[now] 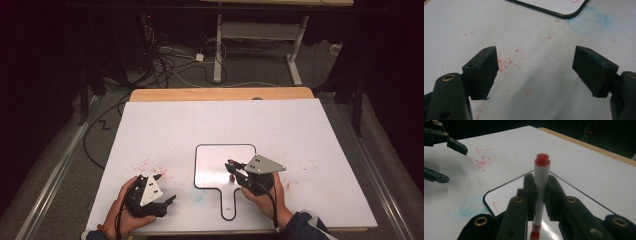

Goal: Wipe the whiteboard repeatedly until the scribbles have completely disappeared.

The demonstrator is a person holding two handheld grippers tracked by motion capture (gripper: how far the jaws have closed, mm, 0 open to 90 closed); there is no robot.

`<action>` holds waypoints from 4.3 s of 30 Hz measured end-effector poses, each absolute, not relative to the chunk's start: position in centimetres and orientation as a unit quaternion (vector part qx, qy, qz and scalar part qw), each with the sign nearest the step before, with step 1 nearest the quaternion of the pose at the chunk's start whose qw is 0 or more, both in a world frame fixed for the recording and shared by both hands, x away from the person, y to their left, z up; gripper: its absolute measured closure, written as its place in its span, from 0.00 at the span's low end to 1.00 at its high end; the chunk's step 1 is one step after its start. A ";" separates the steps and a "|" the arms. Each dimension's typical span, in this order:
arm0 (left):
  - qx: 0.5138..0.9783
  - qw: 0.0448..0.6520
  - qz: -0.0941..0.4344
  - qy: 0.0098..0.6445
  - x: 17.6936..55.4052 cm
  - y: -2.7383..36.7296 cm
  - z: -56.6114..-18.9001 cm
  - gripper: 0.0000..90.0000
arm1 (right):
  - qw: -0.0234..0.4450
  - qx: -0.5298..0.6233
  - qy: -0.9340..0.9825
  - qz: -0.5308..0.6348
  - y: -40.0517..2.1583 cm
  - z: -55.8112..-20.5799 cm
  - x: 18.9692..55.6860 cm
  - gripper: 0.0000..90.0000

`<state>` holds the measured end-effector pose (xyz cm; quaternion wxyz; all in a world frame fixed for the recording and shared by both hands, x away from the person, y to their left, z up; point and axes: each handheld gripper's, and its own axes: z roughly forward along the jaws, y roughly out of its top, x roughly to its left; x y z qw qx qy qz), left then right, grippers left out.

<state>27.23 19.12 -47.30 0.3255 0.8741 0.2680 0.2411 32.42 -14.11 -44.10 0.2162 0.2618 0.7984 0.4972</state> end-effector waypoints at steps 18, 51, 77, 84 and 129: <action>0.872 0.328 0.241 0.270 27.1 19.3 -47.2 0.22 | 0.224 0.253 0.804 0.490 -12.5 -44.1 32.5 0.90; 0.872 0.329 0.241 0.271 27.1 19.4 -47.3 0.22 | 0.180 0.231 0.808 0.511 -8.5 -44.3 32.0 0.90; 0.872 0.330 0.239 0.271 27.1 19.4 -47.3 0.22 | 0.174 0.207 0.807 0.525 -6.5 -44.7 32.6 0.90; 0.873 0.329 0.239 0.271 27.1 19.4 -47.3 0.22 | 0.204 0.241 0.803 0.506 -8.7 -44.4 33.7 0.90; 0.873 0.327 0.241 0.269 27.1 19.4 -47.2 0.22 | 0.195 0.281 0.779 0.525 -17.3 -41.0 32.9 0.90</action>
